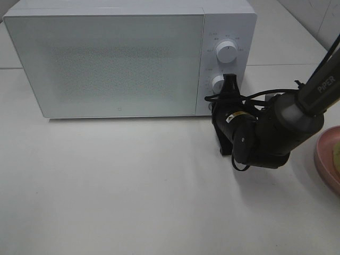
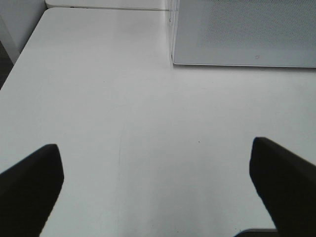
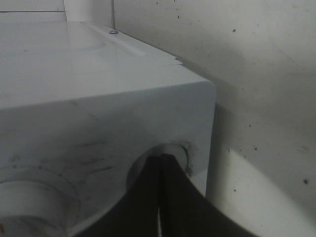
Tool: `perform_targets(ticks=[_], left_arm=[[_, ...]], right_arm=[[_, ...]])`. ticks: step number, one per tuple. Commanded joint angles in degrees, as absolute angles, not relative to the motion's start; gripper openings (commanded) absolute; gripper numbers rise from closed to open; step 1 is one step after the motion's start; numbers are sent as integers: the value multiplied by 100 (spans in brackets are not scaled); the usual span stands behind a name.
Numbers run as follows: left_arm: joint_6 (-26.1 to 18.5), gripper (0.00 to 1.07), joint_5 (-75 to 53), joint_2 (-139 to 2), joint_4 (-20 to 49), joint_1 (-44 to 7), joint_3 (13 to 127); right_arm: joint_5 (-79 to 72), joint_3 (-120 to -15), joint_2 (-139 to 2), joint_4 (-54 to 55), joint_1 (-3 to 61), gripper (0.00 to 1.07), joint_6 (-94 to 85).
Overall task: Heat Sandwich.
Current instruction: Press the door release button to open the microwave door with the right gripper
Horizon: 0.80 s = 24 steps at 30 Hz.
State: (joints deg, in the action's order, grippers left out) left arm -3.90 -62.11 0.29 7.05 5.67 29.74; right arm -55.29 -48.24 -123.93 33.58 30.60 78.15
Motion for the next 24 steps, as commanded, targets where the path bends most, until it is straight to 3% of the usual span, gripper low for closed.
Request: perform_targets(ticks=[1,24], left_arm=[[-361,98,-6131,120,733,602,2968],[-361,98,-6131,120,733,602,2968]], right_arm=[[-6280,-5117,-12342,3472,2997,0,7695],[-6652,-5764,-12347,3409,2790,0,7305]])
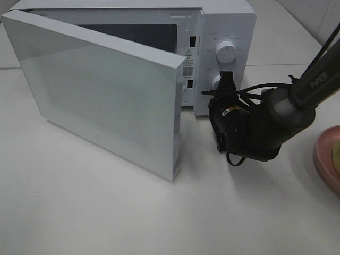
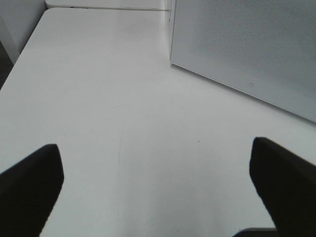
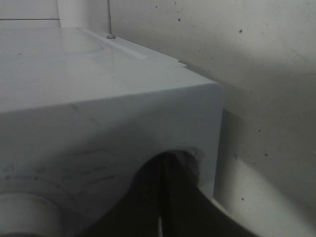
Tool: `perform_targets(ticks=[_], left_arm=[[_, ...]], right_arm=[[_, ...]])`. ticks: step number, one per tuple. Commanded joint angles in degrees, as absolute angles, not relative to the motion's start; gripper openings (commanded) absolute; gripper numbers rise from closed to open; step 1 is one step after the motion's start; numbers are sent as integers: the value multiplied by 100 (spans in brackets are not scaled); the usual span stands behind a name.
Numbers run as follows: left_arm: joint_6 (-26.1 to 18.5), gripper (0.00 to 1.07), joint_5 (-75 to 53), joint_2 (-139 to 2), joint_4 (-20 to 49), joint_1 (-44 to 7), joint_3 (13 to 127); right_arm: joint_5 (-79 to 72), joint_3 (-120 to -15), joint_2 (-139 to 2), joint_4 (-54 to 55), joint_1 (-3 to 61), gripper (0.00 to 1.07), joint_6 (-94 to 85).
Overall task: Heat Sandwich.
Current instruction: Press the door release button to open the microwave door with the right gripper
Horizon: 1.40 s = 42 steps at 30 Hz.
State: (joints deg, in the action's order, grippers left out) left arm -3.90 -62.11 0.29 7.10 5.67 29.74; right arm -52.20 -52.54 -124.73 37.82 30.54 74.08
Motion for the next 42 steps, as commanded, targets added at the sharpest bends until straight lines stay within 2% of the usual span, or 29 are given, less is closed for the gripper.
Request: perform_targets(ticks=[1,25,32,42], left_arm=[[-361,98,-6131,120,733,602,2968],[-361,98,-6131,120,733,602,2968],[-361,98,-6131,120,733,602,2968],[-361,98,-6131,120,733,602,2968]], right_arm=[[-6652,-5764,-12347,3403,2796,0,7305],[-5374,-5283,-11975,3231,2813,0,7288],[-4509,-5111,-11786,3077,2813,0,7288],[-4354,-4406,-11345,2659,2813,0,7282]])
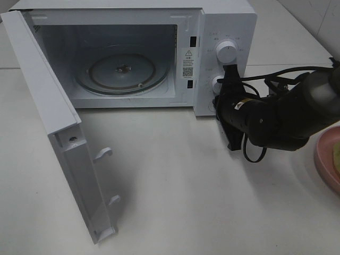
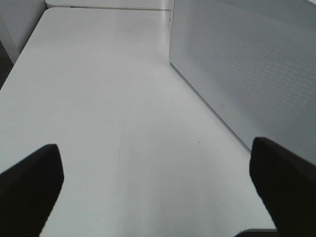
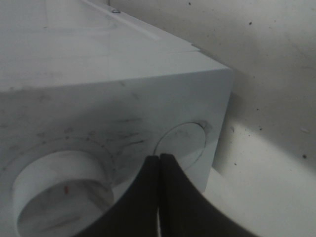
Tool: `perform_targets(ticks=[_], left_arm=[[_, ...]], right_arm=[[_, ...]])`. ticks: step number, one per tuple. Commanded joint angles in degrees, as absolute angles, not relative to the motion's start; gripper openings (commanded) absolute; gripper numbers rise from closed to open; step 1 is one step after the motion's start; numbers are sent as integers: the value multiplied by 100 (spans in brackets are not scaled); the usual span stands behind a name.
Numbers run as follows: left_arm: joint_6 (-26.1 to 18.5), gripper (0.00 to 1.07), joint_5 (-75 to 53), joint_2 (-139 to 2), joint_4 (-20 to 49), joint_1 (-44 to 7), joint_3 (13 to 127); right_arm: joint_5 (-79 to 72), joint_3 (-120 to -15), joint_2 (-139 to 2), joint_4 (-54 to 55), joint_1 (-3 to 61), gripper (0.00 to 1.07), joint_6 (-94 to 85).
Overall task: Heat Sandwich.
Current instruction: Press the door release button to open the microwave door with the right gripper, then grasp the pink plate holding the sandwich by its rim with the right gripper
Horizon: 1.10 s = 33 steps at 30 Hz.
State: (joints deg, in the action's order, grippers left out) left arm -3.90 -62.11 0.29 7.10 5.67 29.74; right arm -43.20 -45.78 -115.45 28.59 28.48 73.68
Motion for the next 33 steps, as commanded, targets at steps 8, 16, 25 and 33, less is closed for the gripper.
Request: perform_targets(ticks=[8,16,25,33], left_arm=[[-361,98,-6131,120,733,602,2968],[-361,98,-6131,120,733,602,2968],[-361,98,-6131,120,733,602,2968],[-361,98,-6131,120,733,602,2968]], right_arm=[[-4016,-3782,-10823,2492,2813,1,7179],[-2785,-3380,-10107,2206,2813,2,6297],[-825,-3380,-9391,2200,2796,5,3312],[630,-3432,-8824,2200,2796,7,-630]])
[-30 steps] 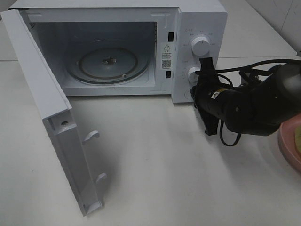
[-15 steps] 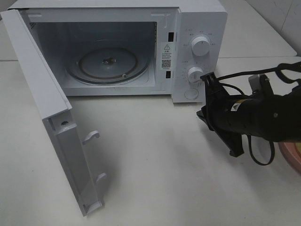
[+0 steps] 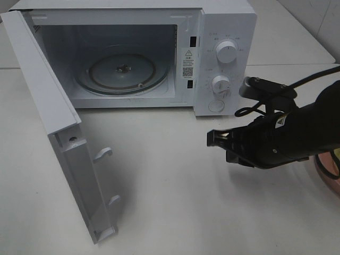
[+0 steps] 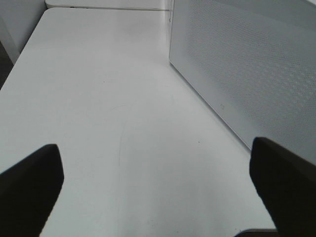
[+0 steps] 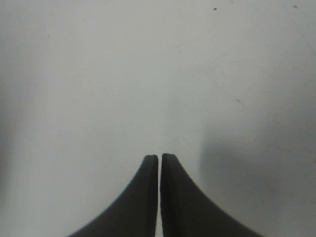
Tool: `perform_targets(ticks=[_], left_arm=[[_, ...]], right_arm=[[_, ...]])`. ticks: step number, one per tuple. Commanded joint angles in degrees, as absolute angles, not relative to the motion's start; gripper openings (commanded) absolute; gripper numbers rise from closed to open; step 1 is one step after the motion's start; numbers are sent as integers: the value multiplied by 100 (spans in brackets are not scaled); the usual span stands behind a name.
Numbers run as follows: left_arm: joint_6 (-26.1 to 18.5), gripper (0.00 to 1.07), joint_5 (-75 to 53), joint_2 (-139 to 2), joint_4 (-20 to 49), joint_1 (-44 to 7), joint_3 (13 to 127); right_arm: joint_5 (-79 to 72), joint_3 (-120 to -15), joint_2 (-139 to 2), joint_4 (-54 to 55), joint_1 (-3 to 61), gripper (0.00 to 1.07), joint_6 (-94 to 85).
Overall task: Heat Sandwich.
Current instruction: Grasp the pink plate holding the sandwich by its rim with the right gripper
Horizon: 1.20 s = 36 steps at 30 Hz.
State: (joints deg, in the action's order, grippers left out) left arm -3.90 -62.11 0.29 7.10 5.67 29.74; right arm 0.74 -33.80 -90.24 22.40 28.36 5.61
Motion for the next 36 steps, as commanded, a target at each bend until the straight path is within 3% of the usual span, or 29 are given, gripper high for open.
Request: perform_targets(ticks=[1,11,16,19,20,21,24,25,26,36], left_arm=[[-361,98,-6131,120,733,602,2968],[-361,98,-6131,120,733,602,2968],[-361,98,-6131,120,733,602,2968],[-361,98,-6131,120,733,602,2968],[-361,98,-6131,120,733,602,2968],[-361,98,-6131,120,733,602,2968],[-361,98,-6131,120,733,602,2968],[-361,98,-6131,120,733,602,2968],[-361,98,-6131,120,733,602,2968],[-361,98,-6131,120,733,602,2968]], right_arm=[[630,-3432,-8824,2200,2796,7,-630],[2974,-3879,-8268,1054,2796,17,-796],[4016,-4097,-8176,189,2796,30,-178],[4412,-4160,-8165,-264,2796,53,166],[4412,-4160,-8165,-264,2796,53,166],[4492,-4160,-8130,-464,2790,68,166],[4503,-4160,-8033,-510,2567,91,115],[4503,-4160,-8033,-510,2567,91,115],[4521,-4160,-7993,-504,2384,100,0],[4561,-4160,-7976,-504,1467,99,0]])
